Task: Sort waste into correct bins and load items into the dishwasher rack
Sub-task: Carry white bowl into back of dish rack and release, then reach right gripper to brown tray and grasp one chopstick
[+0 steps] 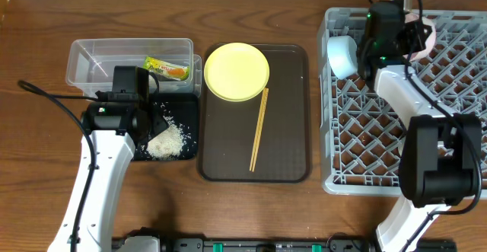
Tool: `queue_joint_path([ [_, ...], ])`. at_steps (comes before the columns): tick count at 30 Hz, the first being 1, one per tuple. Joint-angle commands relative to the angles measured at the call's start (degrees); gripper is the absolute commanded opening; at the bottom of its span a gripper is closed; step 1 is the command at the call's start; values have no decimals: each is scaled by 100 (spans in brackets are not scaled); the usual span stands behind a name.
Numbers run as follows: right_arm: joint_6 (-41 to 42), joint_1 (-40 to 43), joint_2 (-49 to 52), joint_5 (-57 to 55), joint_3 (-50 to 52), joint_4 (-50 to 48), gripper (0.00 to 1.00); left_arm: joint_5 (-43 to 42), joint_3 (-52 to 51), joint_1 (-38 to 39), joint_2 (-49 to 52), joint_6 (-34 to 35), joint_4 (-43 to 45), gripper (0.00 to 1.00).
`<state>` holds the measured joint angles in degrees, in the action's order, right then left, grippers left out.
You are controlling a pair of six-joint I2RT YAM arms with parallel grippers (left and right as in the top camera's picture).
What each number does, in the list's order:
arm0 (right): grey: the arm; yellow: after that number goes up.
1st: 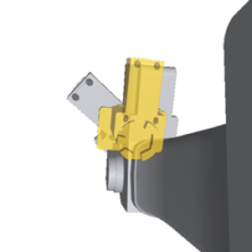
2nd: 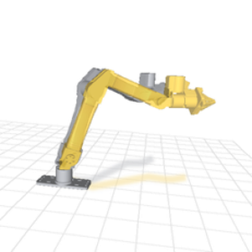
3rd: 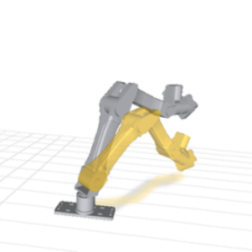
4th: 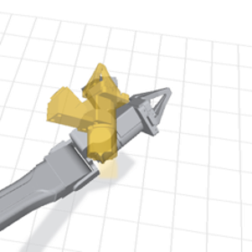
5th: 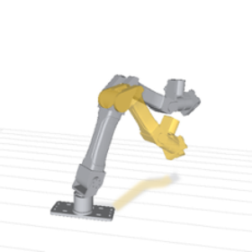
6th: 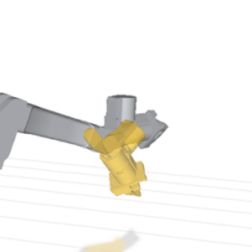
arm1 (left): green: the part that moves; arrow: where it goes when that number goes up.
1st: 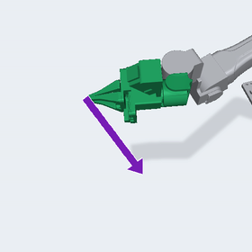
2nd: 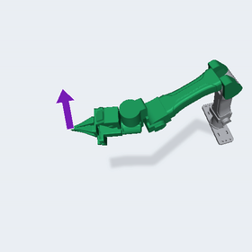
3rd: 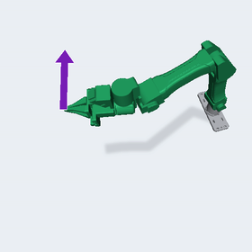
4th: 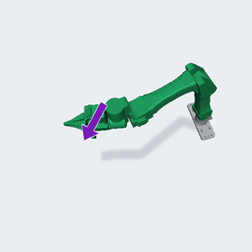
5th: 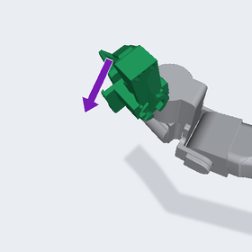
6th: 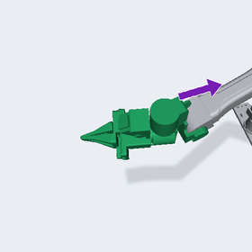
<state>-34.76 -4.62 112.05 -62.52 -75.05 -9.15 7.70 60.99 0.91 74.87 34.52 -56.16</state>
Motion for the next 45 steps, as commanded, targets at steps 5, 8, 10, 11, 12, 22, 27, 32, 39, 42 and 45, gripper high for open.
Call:
queue_joint_path([
  [5, 282, -249, 339, -28, -37, 35, 1, 44, -13, -24, -7, -35, -15, 66],
  [8, 435, -326, 337, -28, -37, 35, 1, 46, -13, -24, -7, -33, -11, 66],
  [10, 433, -378, 337, -81, -37, 44, 1, 46, -13, -24, -7, -35, -11, 66],
  [11, 437, -407, 337, -118, -37, 52, 2, 46, -13, -24, -7, -35, -11, 66],
  [12, 437, -435, 334, -146, -37, 81, 3, 46, -13, -24, -7, -35, -13, 66],
  [22, 1381, -704, 334, -197, -37, 977, 36, 46, -13, -24, -7, -33, -11, 66],
  [27, 2009, -782, 251, -188, -37, 1528, 47, 46, -13, -24, -7, -35, -13, 65],
  [32, 2522, -793, -372, 684, -37, 2262, 51, 44, -13, -24, -7, -35, -13, 66],
  [39, 2640, -824, -1718, 4013, -37, 3412, 71, 44, -13, -24, -7, -35, -15, 66],
  [42, 2828, -920, -2179, 5768, -37, 3936, 68, 46, -13, -24, -7, -35, -15, 70],
  [45, 3407, -1126, -2374, 7160, -37, 4382, 65, 46, -13, -24, -7, -33, -13, 71],
])
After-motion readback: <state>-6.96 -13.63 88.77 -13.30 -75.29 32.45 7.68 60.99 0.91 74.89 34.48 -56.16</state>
